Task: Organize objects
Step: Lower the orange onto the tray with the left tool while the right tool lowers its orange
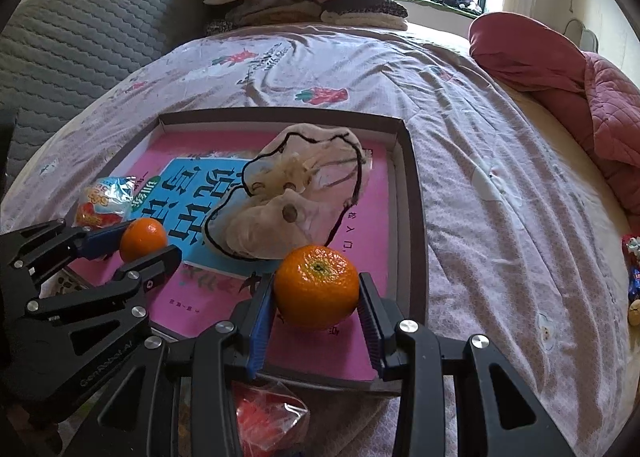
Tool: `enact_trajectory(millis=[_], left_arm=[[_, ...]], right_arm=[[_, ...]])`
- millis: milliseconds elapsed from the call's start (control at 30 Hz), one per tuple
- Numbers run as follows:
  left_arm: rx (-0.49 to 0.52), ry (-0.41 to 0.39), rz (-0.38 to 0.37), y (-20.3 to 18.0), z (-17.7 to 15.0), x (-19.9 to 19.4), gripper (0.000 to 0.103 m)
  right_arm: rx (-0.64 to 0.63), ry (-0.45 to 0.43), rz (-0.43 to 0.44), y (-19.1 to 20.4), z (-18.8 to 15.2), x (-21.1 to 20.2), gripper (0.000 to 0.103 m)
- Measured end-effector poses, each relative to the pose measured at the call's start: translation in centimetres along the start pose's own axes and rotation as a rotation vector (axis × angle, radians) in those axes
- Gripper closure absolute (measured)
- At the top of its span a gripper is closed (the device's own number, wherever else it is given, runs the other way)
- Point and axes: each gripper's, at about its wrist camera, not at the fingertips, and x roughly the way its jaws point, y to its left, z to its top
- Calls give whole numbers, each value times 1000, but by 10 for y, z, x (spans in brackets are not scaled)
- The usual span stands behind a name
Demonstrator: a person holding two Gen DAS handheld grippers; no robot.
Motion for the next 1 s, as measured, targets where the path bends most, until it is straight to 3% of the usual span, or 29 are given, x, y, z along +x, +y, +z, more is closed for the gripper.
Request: enact_trajectory(millis=[367, 1000], left_arm=[[-74, 24, -83, 12, 3, 6, 63], [-55, 7, -55, 12, 7, 2, 60]], right_arm=[[8, 18, 3, -1, 2, 6, 63], [3, 24, 0, 1, 4, 8, 63]])
